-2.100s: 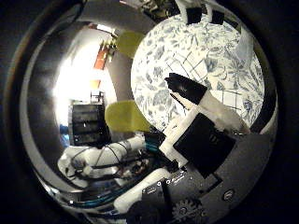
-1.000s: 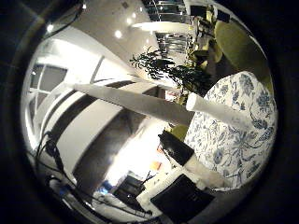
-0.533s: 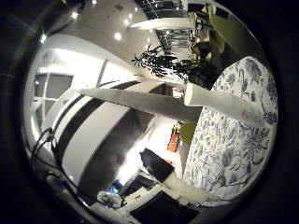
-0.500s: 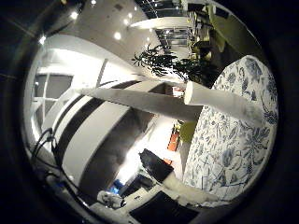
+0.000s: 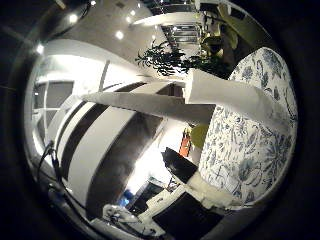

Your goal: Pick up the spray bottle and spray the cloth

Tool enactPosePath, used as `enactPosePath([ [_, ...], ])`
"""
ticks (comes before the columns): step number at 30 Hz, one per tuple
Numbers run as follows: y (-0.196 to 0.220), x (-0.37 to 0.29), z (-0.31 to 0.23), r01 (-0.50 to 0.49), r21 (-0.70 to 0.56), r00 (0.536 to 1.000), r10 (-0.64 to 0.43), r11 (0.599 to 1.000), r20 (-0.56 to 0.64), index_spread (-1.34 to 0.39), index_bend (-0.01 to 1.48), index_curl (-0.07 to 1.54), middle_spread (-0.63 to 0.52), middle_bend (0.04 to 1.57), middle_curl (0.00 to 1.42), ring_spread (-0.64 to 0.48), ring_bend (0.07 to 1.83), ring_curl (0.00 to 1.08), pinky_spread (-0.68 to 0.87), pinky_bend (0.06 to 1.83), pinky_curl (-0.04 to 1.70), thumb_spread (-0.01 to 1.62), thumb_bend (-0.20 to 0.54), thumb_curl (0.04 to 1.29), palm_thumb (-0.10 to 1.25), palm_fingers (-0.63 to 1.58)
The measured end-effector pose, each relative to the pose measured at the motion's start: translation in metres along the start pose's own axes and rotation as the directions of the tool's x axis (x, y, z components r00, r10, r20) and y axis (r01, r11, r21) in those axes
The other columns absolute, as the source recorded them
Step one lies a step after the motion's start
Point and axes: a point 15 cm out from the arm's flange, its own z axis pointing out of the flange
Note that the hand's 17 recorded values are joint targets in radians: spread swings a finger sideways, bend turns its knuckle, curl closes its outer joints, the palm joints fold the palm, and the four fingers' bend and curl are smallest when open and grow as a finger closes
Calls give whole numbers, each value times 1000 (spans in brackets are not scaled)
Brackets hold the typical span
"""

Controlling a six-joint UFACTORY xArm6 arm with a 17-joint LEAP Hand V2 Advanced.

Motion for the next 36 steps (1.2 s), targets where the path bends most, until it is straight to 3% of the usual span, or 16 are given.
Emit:
enactPosePath([
  [19, -22, -4, 84, 46, -53, 999, -47, 998, -25, -140, 156, 277, 108, 320, 374, 204, 446, 268, 372, 422, 271, 1015, -19, 323, 616, 221],
  [22, -23, -7, 102, 38, -53, 999, -40, 998, -22, -160, 173, 287, 29, 387, 395, 159, 508, 276, 329, 405, 257, 1019, -12, 342, 679, 388],
  [26, -23, -11, 126, 20, -81, 1000, -22, 996, -16, -250, 230, 326, -94, 565, 462, -92, 794, 346, 120, 449, 218, 1017, -19, 364, 750, 979],
  [27, -22, -10, 134, 3, -99, 1000, -5, 995, -15, -267, 258, 351, -107, 584, 476, -129, 835, 370, 35, 548, 243, 1020, -17, 366, 761, 1159],
  [30, -20, -14, 153, -39, -144, 999, 39, 989, -7, -297, 456, 468, -148, 743, 540, -182, 974, 435, -274, 714, 287, 1025, -11, 406, 842, 1336],
  [32, -15, -16, 164, -78, -170, 997, 78, 982, -7, -293, 636, 538, -160, 840, 564, -193, 1019, 452, -381, 817, 325, 1023, -6, 427, 887, 1431],
  [36, -3, -25, 175, -117, -212, 992, 122, 970, 12, -248, 899, 634, -159, 1023, 608, -197, 1179, 502, -361, 1053, 441, 1030, -10, 460, 948, 1420],
])
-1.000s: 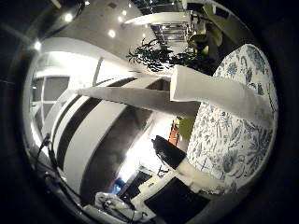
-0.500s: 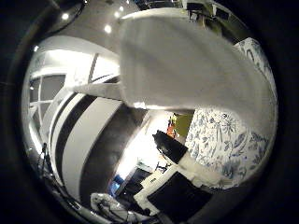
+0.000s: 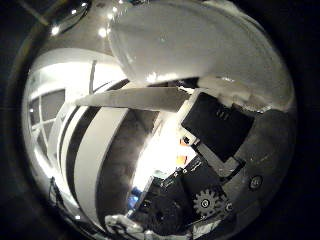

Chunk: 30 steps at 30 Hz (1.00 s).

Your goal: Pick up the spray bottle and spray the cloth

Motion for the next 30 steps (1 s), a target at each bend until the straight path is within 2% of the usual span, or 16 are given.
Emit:
enactPosePath([
  [3, 13, -7, 10, -21, -54, 1000, 22, 998, 20, -221, 1008, 667, -146, 1140, 629, -188, 1280, 533, -290, 1200, 532, 1025, -16, 492, 963, 1336],
  [8, 37, -13, 9, 7, -189, 1000, -8, 982, -4, -201, 1087, 676, -132, 1224, 632, -178, 1352, 551, -240, 1263, 604, 1013, -24, 520, 926, 1276],
  [11, 42, -20, -3, 28, -282, 997, -47, 959, -63, -190, 1122, 673, -127, 1255, 628, -175, 1374, 553, -225, 1273, 641, 1042, -33, 510, 846, 1257],
  [17, 44, -81, -49, 91, -463, 964, -195, 882, -181, -177, 1161, 658, -123, 1289, 616, -172, 1396, 551, -213, 1254, 706, 1095, -19, 473, 812, 1236],
  [25, 62, -160, -77, 168, -584, 886, -382, 794, -265, -171, 1177, 639, -116, 1314, 601, -172, 1415, 546, -200, 1216, 777, 1102, -15, 458, 885, 1230],
  [30, 98, -187, -65, 162, -711, 844, -470, 684, -260, -171, 1185, 633, -115, 1320, 594, -173, 1415, 543, -202, 1202, 813, 1093, -16, 457, 909, 1229],
])
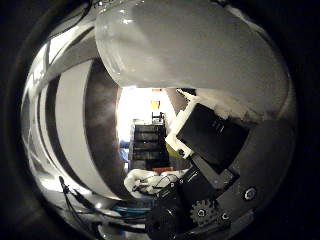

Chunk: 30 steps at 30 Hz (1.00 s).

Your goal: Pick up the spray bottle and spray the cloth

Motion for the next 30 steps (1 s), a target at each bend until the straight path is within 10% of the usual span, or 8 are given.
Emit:
enactPosePath([
  [16, 30, -64, 61, 54, -529, 883, -287, 847, -370, -178, 1187, 627, -113, 1336, 584, -174, 1420, 544, -214, 1148, 904, 1044, -20, 475, 934, 1229],
  [30, 21, -66, 120, -116, -666, 762, -364, 737, -535, -183, 1175, 628, -115, 1334, 583, -174, 1422, 545, -232, 1122, 936, 1060, -7, 512, 1052, 1226],
])
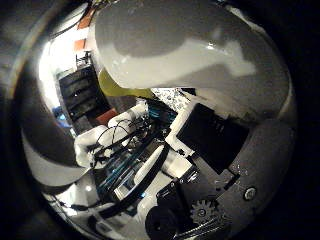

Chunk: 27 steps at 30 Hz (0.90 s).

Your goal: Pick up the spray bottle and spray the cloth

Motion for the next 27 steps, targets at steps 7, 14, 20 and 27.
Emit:
enactPosePath([
  [7, -41, 7, 30, -24, -117, 995, 12, 993, -97, -191, 1173, 633, -116, 1333, 584, -174, 1423, 545, -235, 1117, 946, 1057, -14, 556, 1068, 1225],
  [14, -51, 7, 40, -40, -150, 994, 25, 988, -103, -196, 1170, 635, -116, 1332, 585, -174, 1423, 544, -228, 1113, 953, 1064, -13, 583, 1054, 1226],
  [20, -51, 5, 35, -30, -130, 995, 18, 991, -98, -197, 1163, 636, -116, 1332, 586, -174, 1423, 544, -227, 1110, 957, 1066, -14, 598, 1043, 1225],
  [27, -41, -41, 9, 63, -5, 998, -63, 998, 29, -197, 1159, 639, -116, 1331, 586, -174, 1422, 544, -226, 1108, 961, 1052, -13, 622, 1042, 1227],
])
